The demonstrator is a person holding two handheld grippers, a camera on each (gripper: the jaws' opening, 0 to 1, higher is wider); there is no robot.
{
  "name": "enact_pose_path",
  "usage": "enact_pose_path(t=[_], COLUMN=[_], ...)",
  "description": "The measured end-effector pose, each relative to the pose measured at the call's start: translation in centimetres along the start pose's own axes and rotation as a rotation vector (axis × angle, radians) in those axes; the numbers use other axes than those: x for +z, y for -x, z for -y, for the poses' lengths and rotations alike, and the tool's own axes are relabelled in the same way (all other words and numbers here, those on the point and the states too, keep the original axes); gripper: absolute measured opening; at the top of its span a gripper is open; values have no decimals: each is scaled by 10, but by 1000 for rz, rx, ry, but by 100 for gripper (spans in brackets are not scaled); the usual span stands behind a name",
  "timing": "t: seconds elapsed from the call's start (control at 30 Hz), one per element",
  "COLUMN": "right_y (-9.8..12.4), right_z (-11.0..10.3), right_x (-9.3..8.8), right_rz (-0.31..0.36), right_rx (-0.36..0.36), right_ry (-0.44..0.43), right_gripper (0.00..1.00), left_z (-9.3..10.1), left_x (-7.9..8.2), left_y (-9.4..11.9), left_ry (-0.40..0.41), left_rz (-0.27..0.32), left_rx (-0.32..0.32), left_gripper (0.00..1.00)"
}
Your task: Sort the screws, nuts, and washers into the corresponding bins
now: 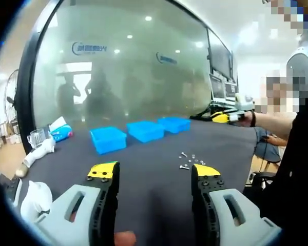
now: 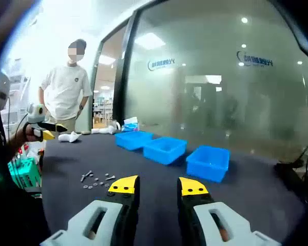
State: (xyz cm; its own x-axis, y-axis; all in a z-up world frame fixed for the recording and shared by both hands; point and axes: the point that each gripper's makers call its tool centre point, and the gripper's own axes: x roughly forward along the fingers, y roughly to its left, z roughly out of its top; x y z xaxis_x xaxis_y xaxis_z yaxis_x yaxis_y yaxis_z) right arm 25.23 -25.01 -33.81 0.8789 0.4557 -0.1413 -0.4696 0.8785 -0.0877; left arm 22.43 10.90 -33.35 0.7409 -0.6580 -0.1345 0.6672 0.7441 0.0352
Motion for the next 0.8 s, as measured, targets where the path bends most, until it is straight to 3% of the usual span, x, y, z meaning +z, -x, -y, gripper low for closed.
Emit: enact_pose_path(t=[0.2, 0.4, 0.8], right_y=[7, -5, -35], right_z=[-7, -16, -74], right_x=[-3, -6, -27], right_rz=[-8, -62, -266], right_rx=[9, 60, 300], right_ry=[1, -20, 158], right_gripper=[26, 25, 24], left_z=[0, 2, 1], left_x=[-1, -1, -5], left_y=[-1, -2, 3], left_ry=[-2, 3, 8], left_rz=[-6, 1, -4], left_rx=[-3, -6, 0], left_gripper=[55, 55, 55])
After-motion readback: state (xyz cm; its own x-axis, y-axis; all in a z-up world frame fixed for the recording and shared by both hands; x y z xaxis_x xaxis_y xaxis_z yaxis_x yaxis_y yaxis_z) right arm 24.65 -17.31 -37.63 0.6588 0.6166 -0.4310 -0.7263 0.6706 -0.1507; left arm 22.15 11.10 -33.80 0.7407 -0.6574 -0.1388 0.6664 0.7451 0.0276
